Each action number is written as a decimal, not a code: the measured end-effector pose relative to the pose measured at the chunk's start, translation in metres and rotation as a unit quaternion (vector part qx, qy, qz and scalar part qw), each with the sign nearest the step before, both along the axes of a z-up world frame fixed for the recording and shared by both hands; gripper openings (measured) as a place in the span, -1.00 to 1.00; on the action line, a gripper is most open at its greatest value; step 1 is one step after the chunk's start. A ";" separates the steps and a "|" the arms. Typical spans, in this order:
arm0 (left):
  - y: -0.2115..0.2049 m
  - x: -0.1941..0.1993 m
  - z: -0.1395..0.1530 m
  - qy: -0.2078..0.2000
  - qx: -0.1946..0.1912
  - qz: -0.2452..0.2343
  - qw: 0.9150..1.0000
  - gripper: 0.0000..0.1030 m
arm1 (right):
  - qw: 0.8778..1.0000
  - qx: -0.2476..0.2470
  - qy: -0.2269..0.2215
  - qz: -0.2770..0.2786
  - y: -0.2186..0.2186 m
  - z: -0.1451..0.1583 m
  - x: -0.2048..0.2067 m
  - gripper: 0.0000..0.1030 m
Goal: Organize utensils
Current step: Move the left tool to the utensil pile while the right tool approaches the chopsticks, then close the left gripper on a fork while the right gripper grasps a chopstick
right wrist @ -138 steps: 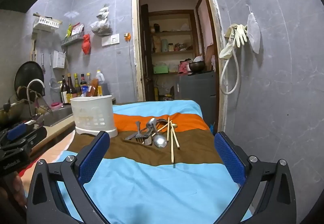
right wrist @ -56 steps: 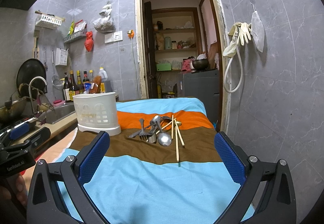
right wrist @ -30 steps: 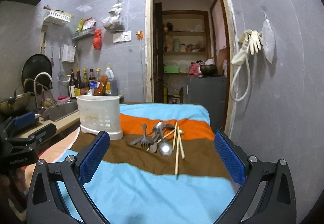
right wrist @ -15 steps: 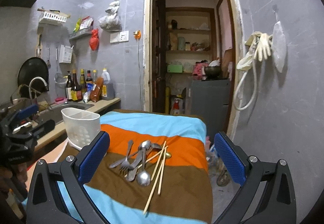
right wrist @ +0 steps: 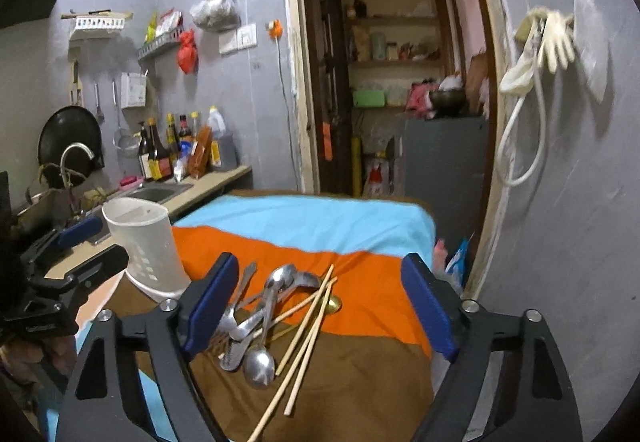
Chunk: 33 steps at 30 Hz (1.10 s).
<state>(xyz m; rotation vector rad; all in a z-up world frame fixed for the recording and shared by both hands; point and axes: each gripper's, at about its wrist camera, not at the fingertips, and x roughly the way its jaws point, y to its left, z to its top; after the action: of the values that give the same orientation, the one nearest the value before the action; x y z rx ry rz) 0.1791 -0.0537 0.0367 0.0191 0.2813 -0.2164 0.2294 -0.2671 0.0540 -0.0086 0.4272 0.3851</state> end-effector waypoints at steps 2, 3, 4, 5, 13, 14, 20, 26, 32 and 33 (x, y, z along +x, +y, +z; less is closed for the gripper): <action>-0.007 0.008 -0.005 0.011 0.006 -0.012 1.000 0.86 | 1.000 0.001 0.019 0.007 -0.002 -0.008 0.009 0.28; -0.011 0.013 -0.007 0.017 0.010 -0.018 1.000 0.80 | 1.000 0.001 0.026 0.010 -0.003 -0.012 0.012 0.23; -0.014 0.015 -0.009 0.021 0.014 -0.023 0.999 0.76 | 0.999 0.000 0.034 0.014 -0.003 -0.017 0.016 0.11; -0.018 0.020 -0.012 0.029 0.018 -0.028 0.999 0.65 | 0.999 -0.003 0.043 0.016 -0.003 -0.021 0.019 -0.01; -0.039 0.060 -0.040 0.120 0.036 -0.052 0.991 -0.15 | 0.993 0.002 0.106 0.042 -0.007 -0.050 0.039 -0.45; -0.041 0.066 -0.044 0.133 0.041 -0.049 0.989 -0.24 | 0.993 0.000 0.110 0.045 -0.007 -0.053 0.041 -0.48; -0.043 0.092 -0.063 0.191 0.053 -0.030 0.980 -0.51 | 0.988 -0.021 0.142 0.059 0.005 -0.065 0.052 -0.60; -0.035 0.115 -0.078 0.245 0.040 -0.016 0.969 -0.69 | 0.981 -0.035 0.180 0.070 0.016 -0.076 0.066 -0.71; -0.027 0.131 -0.088 0.286 0.027 -0.010 0.958 -0.72 | 0.974 -0.053 0.210 0.068 0.025 -0.087 0.082 -0.74; -0.025 0.133 -0.089 0.287 0.026 -0.007 0.958 -0.72 | 0.973 -0.054 0.213 0.066 0.026 -0.089 0.085 -0.74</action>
<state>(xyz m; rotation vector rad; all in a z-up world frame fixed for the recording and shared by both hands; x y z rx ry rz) 0.3123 -0.0786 -0.0518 0.0104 0.8667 -0.2257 0.3142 -0.2413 -0.0348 -0.0618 0.8745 0.4963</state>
